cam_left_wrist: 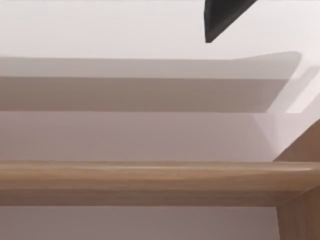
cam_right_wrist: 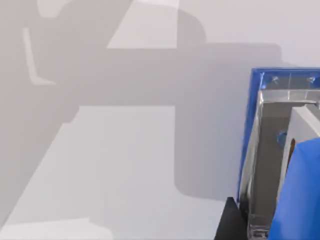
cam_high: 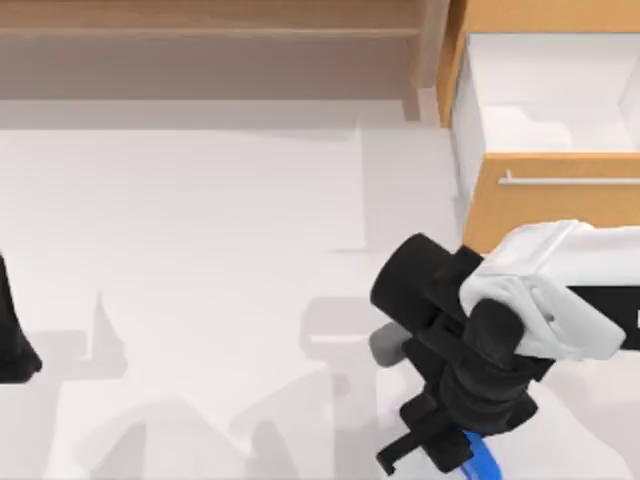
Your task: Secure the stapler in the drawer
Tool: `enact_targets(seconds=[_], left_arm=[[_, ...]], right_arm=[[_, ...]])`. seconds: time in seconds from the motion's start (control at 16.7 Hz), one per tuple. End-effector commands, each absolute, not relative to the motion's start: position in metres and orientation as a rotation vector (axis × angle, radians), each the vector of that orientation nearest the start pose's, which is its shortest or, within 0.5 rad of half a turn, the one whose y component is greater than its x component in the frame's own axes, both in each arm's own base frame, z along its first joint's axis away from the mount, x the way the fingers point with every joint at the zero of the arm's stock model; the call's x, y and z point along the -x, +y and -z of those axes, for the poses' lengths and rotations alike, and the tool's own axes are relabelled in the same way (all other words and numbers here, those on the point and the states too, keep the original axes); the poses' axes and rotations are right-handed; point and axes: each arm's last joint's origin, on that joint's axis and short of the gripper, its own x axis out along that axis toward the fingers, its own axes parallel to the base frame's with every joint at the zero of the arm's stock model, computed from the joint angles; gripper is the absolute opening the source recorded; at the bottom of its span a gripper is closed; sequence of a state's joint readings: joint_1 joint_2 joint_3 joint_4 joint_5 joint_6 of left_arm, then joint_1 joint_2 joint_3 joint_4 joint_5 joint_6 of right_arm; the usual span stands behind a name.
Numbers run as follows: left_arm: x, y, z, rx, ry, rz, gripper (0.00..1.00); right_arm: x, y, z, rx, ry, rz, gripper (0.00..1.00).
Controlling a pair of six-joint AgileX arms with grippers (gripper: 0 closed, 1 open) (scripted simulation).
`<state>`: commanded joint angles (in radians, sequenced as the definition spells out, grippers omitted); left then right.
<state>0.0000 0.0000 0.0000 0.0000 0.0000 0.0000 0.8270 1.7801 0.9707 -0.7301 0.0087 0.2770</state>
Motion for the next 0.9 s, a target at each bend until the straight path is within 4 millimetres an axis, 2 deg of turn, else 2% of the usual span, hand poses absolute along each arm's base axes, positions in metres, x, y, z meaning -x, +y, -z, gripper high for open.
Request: enact_targets(seconds=[0.3,0.66,0.78,0.9], left_arm=[[-0.106,-0.001,-0.16,0.0,0.0,0.0,1.0],[-0.106,-0.001,-0.16,0.0,0.0,0.0,1.0],[-0.106,-0.001,-0.16,0.0,0.0,0.0,1.0],[-0.106,-0.001,-0.16,0.0,0.0,0.0,1.0]], right_arm=[[-0.199,0.218,-0.144,0.426,1.499,-0.438,0.0],[-0.201,0.218,-0.145,0.425,1.497,-0.431,0.0],[-0.212,0.22,-0.154,0.416,1.465,-0.402,0.0],[-0.231,0.222,-0.172,0.394,1.406,-0.356,0.0]])
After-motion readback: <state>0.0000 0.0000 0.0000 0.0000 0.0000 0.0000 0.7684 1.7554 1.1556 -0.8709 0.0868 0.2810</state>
